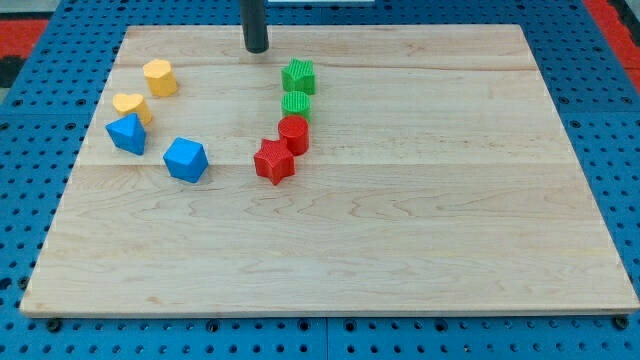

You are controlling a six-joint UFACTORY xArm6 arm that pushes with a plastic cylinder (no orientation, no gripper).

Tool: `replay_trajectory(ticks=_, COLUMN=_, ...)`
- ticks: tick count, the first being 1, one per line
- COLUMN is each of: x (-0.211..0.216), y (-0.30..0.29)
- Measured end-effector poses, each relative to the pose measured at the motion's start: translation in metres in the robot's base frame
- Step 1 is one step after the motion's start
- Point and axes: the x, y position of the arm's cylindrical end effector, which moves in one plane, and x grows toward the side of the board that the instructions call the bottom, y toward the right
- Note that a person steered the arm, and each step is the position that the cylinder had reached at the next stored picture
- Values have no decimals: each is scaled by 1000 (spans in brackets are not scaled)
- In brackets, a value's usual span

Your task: Separate yellow heart and blue triangle

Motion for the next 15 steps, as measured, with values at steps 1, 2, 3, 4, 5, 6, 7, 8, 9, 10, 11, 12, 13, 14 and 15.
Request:
replay_trajectory(ticks=1, x=-3, y=-4)
replay_trajectory(ticks=2, x=44, y=25)
replay_trajectory(ticks=3, x=46, y=25)
replay_trajectory(ticks=4, x=39, y=25)
replay_trajectory(ticks=5, x=39, y=25)
replay_trajectory(ticks=6, x=39, y=24)
replay_trajectory(ticks=7, x=49, y=25)
replay_trajectory(ticks=8, x=113, y=37)
replay_trajectory(ticks=9, x=146, y=52)
replay_trajectory(ticks=10, x=146, y=48)
replay_trajectory(ticks=11, x=157, y=61)
replay_trajectory(ticks=12, x=183, y=88)
replay_trajectory(ticks=13, x=168, y=92)
replay_trajectory(ticks=14, x=142, y=45)
replay_trajectory(ticks=15, x=189, y=45)
